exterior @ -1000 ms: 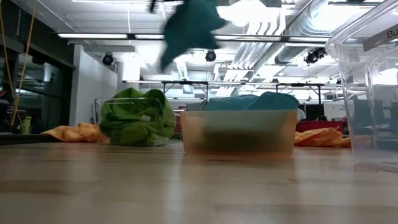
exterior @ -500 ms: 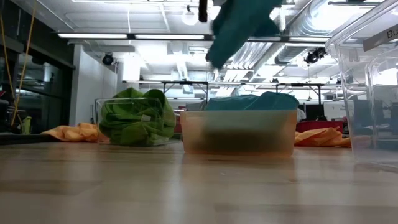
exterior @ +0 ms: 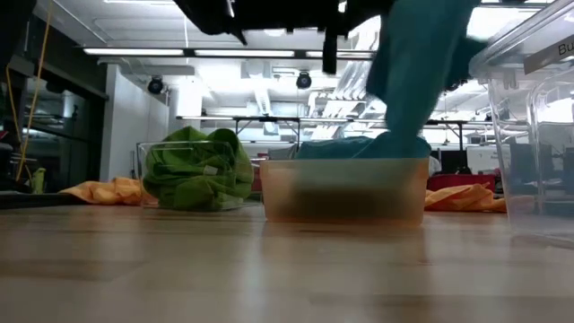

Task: Sort microfiber towel by color & place in baskets
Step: Put the blue microfiber cloth into the orange bin

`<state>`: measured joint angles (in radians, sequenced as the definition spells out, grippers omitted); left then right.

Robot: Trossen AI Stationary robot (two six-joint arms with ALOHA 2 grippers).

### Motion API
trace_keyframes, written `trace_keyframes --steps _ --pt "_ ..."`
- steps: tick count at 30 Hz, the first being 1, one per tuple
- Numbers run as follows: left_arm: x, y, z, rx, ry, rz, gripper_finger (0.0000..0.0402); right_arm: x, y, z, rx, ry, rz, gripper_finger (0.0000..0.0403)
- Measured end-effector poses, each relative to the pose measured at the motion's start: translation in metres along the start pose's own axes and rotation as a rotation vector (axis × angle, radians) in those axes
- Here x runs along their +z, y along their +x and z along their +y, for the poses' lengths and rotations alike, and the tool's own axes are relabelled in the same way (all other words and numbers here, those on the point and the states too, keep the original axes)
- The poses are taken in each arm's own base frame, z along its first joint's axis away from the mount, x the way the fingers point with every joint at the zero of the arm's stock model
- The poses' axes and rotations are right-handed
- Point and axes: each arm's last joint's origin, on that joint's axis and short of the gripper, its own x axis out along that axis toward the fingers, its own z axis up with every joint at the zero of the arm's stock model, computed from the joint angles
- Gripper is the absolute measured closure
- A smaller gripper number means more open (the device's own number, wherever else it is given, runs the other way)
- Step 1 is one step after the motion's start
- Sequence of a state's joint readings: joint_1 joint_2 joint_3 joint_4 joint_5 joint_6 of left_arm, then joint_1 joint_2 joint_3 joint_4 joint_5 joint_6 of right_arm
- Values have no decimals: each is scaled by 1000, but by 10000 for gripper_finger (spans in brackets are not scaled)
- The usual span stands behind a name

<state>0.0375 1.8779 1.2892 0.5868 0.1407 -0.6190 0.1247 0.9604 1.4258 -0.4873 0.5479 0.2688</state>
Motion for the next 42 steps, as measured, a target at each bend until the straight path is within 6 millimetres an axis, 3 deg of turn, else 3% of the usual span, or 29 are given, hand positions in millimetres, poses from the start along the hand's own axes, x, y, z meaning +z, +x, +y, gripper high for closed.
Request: trace_keyframes --steps 7,16,19,27,34,42 --pt "-8 -6 10 65 -2 23 401 -7 0 -2 -10 30 66 104" --pt "-49 -71 36 243 -147 -124 401 -9 0 -3 -21 13 84 104" --pt "-58 -81 42 298 -137 -98 401 -9 0 -3 -26 11 86 104" --pt "-87 -76 62 533 -100 217 401 -11 2 -2 -31 4 92 104" --pt "-97 -58 71 508 -54 309 401 -20 17 5 -46 -22 139 104" --pt "-91 -44 66 426 79 450 398 -31 33 12 -61 -47 188 104"
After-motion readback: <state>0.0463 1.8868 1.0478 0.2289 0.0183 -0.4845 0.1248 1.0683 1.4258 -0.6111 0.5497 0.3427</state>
